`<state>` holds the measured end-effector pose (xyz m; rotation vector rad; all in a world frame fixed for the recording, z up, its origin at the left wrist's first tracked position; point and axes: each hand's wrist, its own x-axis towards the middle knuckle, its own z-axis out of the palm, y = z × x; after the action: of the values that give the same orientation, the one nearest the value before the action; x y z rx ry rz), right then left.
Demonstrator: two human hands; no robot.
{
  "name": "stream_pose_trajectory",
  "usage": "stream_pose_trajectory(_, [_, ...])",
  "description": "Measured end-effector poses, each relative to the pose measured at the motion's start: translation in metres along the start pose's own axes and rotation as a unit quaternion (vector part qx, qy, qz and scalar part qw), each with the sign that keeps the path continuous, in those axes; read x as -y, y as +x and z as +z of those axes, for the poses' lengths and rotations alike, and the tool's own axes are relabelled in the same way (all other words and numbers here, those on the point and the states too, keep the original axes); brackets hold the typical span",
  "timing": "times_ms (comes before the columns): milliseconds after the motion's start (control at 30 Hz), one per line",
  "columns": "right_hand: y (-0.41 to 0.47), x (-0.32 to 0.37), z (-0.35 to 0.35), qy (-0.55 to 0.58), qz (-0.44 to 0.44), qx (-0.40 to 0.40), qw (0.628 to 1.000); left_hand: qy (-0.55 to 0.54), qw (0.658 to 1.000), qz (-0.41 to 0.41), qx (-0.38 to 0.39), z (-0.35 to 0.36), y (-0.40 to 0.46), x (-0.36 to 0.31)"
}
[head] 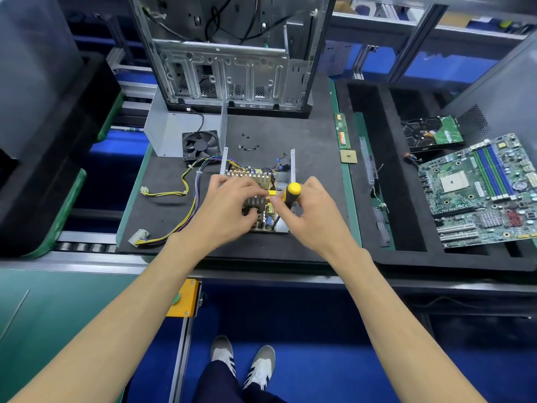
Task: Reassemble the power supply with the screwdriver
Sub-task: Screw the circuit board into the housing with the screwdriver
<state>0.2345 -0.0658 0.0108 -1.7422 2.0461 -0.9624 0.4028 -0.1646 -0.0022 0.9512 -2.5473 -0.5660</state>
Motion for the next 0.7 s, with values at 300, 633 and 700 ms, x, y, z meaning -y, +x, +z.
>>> stream_pose_trajectory(300, [0.001, -0.004, 0.002, 0.006, -0.005, 0.002, 1.000, -0.005, 1.000, 0.001, -0.008, 0.000, 0.000, 0.001])
stream_pose_trajectory(633, [0.001, -0.006, 0.002, -0.004, 0.004, 0.017, 1.000, -0.015, 1.000, 0.004, 0.009, -0.008, 0.000, -0.007])
stream_pose_trajectory(700, [0.003, -0.007, 0.003, -0.014, -0.009, 0.002, 1.000, -0.050, 0.998, 0.000, -0.033, -0.016, 0.003, -0.016])
